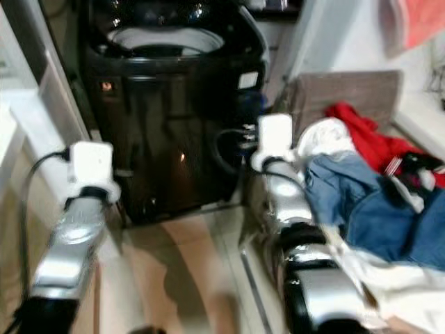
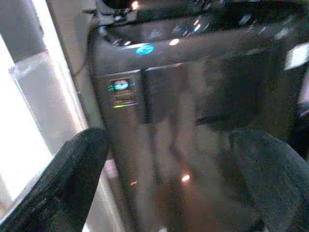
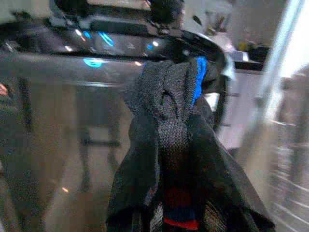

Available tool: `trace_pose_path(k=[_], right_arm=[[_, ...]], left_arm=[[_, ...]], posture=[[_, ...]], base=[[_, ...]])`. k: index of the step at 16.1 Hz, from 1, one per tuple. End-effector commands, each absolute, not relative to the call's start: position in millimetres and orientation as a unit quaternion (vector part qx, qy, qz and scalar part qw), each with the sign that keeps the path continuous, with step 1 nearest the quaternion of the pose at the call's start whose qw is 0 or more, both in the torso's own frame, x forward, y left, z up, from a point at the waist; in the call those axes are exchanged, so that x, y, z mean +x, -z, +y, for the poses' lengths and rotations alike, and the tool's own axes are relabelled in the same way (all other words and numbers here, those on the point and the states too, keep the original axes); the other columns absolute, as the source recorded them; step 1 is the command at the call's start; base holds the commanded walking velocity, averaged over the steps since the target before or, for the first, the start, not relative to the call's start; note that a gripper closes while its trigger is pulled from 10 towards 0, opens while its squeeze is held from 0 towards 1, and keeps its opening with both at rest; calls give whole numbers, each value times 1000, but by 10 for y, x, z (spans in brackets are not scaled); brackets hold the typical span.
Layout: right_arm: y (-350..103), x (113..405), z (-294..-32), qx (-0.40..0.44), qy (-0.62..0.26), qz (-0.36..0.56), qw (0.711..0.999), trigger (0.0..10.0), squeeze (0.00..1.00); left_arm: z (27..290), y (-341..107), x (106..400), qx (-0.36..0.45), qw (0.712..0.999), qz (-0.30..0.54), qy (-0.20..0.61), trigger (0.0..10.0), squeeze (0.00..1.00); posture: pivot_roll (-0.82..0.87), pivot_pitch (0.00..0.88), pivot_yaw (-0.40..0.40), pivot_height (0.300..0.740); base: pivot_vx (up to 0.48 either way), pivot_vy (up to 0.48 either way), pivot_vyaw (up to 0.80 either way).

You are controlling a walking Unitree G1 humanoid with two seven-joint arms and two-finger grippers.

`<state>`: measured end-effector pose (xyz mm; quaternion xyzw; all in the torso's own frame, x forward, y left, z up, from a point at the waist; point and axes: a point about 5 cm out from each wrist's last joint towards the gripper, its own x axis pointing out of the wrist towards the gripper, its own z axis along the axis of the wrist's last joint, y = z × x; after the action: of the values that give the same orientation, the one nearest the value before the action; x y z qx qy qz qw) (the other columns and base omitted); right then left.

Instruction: Clothes washing

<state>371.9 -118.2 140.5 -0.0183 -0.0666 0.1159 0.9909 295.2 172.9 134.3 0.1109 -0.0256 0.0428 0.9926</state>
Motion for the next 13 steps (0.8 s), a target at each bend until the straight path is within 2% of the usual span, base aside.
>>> trace_pose_path(k=[1, 8, 13], right_arm=[[-1453, 3734, -1352, -22, -89, -78, 993, 10000, 0], [-1610, 3778, -1361, -38, -90, -106, 990, 10000, 0], [-1806, 3842, -1331, -49, -97, -134, 985, 10000, 0]], left_arm=[[1603, -1382, 2968, 103, 994, -41, -20, 10000, 0], [1579, -1442, 2992, 106, 992, -64, -20, 10000, 0], [1577, -1474, 2996, 109, 991, -76, -23, 10000, 0]], posture=[[11, 0, -42, 740], [8, 0, -44, 740], [12, 0, -45, 740]], base=[[480, 0, 0], [480, 0, 0], [480, 0, 469]])
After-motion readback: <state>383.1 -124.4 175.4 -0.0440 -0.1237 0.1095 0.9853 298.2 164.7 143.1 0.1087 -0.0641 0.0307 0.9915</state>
